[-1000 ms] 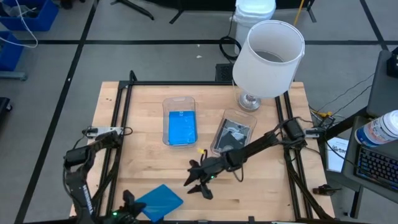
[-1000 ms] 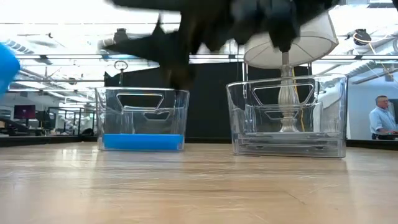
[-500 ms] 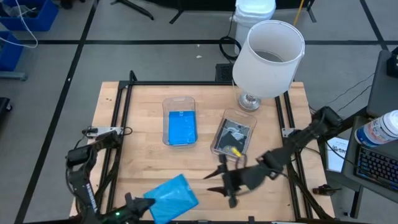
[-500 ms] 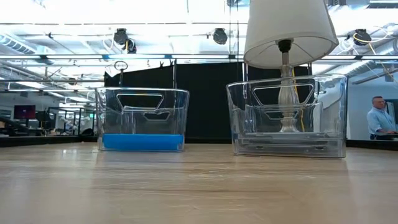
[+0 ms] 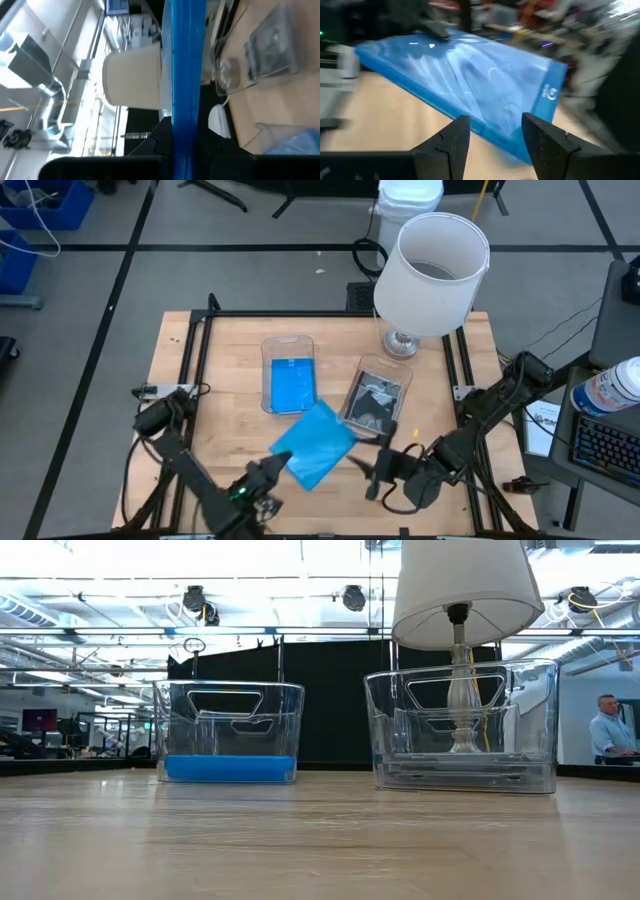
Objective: Pick & place jewel cases by type
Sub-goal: Put the blue cd case into the left transparent bin
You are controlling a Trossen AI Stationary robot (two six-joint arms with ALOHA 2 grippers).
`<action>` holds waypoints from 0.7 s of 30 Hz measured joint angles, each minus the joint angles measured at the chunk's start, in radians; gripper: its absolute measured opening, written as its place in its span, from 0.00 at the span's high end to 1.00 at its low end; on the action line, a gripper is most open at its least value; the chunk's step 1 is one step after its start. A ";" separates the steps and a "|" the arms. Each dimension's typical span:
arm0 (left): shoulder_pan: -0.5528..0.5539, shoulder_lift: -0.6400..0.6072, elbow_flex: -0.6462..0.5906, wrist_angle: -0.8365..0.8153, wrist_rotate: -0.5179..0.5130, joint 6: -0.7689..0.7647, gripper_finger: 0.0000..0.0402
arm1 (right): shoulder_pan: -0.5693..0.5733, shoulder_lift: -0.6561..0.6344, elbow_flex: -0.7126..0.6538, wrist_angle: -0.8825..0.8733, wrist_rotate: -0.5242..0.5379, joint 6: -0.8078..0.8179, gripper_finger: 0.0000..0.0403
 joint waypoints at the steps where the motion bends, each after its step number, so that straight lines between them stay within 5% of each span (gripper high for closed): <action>1: 0.020 0.000 0.000 0.000 -0.003 0.005 0.92 | 0.006 -0.006 -0.010 -0.002 0.058 -0.021 0.58; 6: 0.104 0.000 0.000 -0.002 -0.005 0.016 0.92 | 0.034 -0.094 -0.058 0.001 0.338 -0.109 0.58; 9: 0.156 0.000 0.000 -0.003 -0.005 0.024 0.92 | 0.040 -0.193 -0.110 0.001 0.354 -0.079 0.58; 15: 0.287 0.000 0.001 -0.004 -0.005 0.054 0.92 | -0.004 -0.410 -0.323 0.084 0.118 0.177 0.58; 21: 0.410 0.000 0.001 -0.003 -0.004 0.058 0.92 | -0.122 -0.529 -0.665 0.652 -0.184 0.243 0.58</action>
